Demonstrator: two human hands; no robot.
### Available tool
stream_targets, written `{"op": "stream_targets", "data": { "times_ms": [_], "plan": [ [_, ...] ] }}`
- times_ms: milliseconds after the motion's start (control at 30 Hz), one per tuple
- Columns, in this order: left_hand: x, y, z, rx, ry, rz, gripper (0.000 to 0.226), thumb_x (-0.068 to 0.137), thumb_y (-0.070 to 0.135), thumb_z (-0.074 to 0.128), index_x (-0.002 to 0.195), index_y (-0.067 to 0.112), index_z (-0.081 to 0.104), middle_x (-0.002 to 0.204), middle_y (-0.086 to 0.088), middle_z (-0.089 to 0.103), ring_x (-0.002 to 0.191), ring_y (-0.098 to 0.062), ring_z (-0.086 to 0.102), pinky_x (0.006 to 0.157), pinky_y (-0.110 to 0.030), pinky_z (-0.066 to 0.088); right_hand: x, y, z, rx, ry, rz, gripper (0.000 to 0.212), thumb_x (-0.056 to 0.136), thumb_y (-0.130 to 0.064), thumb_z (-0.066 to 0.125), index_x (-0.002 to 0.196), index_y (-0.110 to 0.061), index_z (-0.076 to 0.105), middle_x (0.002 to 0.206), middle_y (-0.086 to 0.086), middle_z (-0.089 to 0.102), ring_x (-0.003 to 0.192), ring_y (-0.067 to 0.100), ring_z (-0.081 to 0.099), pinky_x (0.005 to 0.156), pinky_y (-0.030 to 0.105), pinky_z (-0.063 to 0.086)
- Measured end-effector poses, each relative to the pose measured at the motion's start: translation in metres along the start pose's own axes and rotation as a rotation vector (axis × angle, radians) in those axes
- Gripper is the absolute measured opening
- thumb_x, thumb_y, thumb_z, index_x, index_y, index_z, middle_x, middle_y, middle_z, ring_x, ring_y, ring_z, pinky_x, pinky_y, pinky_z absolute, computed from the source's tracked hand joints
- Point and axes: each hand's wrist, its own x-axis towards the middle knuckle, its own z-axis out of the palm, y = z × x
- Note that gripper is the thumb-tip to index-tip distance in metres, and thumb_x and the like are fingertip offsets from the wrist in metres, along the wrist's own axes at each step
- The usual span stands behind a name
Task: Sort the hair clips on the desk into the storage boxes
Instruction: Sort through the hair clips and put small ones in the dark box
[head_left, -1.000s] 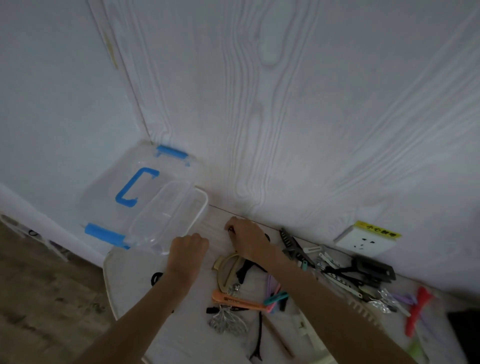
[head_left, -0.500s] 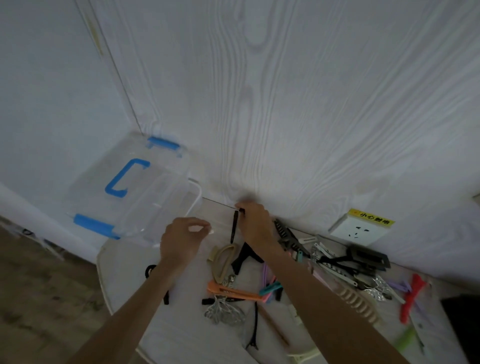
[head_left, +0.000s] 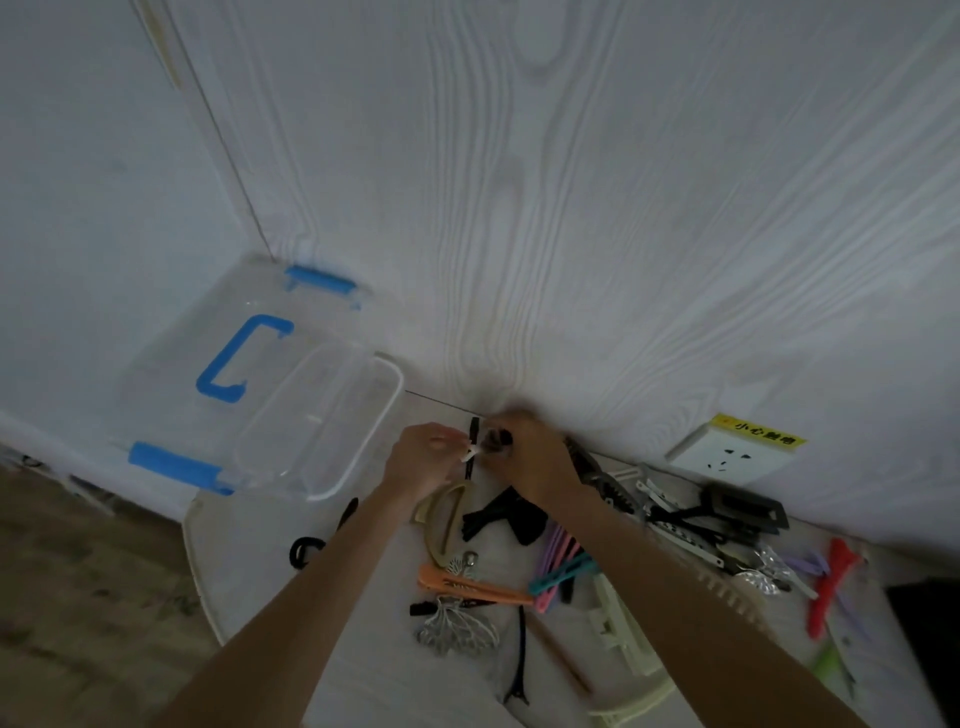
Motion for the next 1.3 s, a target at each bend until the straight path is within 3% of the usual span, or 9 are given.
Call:
{"op": "stream_targets", "data": {
  "times_ms": [167, 300, 433, 600, 867, 933, 1000, 1133, 1300],
  "plan": [
    [-0.007, 0.002, -0.007, -0.037, -0.009, 0.023, 0.006, 0.081, 0.01, 0.068, 0.087, 0.013, 0.066, 0.083, -0.005, 0.065, 0.073, -0.012, 0.061, 0.064, -0.024, 0.053, -0.004, -0.002, 0.008, -0.163, 0.03, 0.018, 0.015, 0.086, -0.024, 0.057, 0.088, -0.014, 0.067, 0.094, 0.007, 0.064, 0.082, 0.024, 0.063, 0.067, 0.035, 0.052],
    [-0.022, 0.019, -0.012, -0.008, 0.041, 0.068, 0.017, 0.085, 0.009, 0.064, 0.102, 0.005, 0.065, 0.089, -0.006, 0.064, 0.075, -0.009, 0.06, 0.054, -0.014, 0.051, -0.022, -0.002, -0.018, 0.174, 0.03, 0.004, 0.015, 0.082, -0.017, 0.067, 0.095, -0.011, 0.068, 0.099, 0.009, 0.064, 0.088, 0.02, 0.061, 0.081, 0.03, 0.05],
    [-0.045, 0.031, 0.012, -0.041, 0.041, 0.073, 0.021, 0.089, 0.009, 0.058, 0.109, 0.003, 0.062, 0.096, -0.004, 0.062, 0.08, -0.01, 0.059, 0.054, -0.014, 0.051, -0.071, 0.003, -0.054, 0.534, 0.182, 0.135, 0.013, 0.081, -0.009, 0.067, 0.091, -0.016, 0.066, 0.089, -0.001, 0.062, 0.071, 0.003, 0.06, 0.071, 0.02, 0.052],
    [-0.087, 0.016, 0.098, 0.0, -0.129, 0.041, 0.006, 0.091, 0.009, 0.055, 0.091, 0.013, 0.059, 0.076, 0.001, 0.058, 0.062, -0.004, 0.059, 0.057, -0.018, 0.047, -0.155, 0.067, -0.088, 0.518, 0.25, 0.335, 0.014, 0.084, -0.004, 0.061, 0.096, -0.01, 0.067, 0.084, -0.001, 0.062, 0.066, -0.007, 0.058, 0.065, 0.016, 0.046],
    [-0.145, 0.013, 0.277, 0.083, -0.478, 0.03, 0.042, 0.09, 0.006, 0.055, 0.051, 0.022, 0.06, 0.033, 0.01, 0.05, 0.041, -0.005, 0.047, 0.04, -0.014, 0.04, -0.292, 0.156, -0.146, 0.439, 0.57, 0.589, 0.012, 0.082, -0.006, 0.066, 0.089, -0.015, 0.065, 0.086, 0.0, 0.064, 0.073, -0.002, 0.06, 0.066, 0.002, 0.044],
    [-0.159, 0.015, 0.315, 0.113, -0.554, 0.054, 0.033, 0.09, 0.008, 0.056, 0.06, 0.02, 0.062, 0.039, 0.011, 0.054, 0.044, -0.003, 0.051, 0.045, -0.014, 0.041, -0.321, 0.171, -0.155, 0.389, 0.643, 0.671, 0.014, 0.082, -0.007, 0.066, 0.094, -0.013, 0.065, 0.091, 0.004, 0.065, 0.08, 0.008, 0.062, 0.074, 0.008, 0.047],
    [-0.175, 0.018, 0.35, 0.108, -0.609, 0.033, 0.011, 0.09, 0.011, 0.056, 0.083, 0.012, 0.064, 0.062, 0.003, 0.062, 0.058, -0.005, 0.056, 0.047, -0.015, 0.045, -0.344, 0.187, -0.165, 0.335, 0.702, 0.779, 0.018, 0.082, -0.011, 0.066, 0.1, -0.013, 0.065, 0.098, 0.007, 0.066, 0.089, 0.021, 0.063, 0.084, 0.029, 0.052],
    [-0.193, 0.033, 0.404, 0.13, -0.692, 0.047, 0.024, 0.091, 0.009, 0.054, 0.114, 0.003, 0.06, 0.099, -0.008, 0.057, 0.083, -0.016, 0.057, 0.055, -0.015, 0.048, -0.365, 0.211, -0.191, 0.355, 0.649, 0.825, 0.026, 0.088, -0.009, 0.058, 0.114, -0.009, 0.062, 0.11, 0.011, 0.066, 0.102, 0.024, 0.062, 0.092, 0.035, 0.05],
    [-0.186, 0.026, 0.428, 0.24, -0.772, 0.147, 0.031, 0.093, 0.001, 0.045, 0.082, 0.029, 0.05, 0.088, 0.004, 0.051, 0.079, -0.01, 0.053, 0.075, -0.024, 0.048, -0.368, 0.223, -0.207, 0.374, 0.378, 0.771, 0.04, 0.094, -0.002, 0.043, 0.134, -0.009, 0.045, 0.133, 0.007, 0.051, 0.126, 0.023, 0.046, 0.105, 0.026, 0.034]
  ]
}}
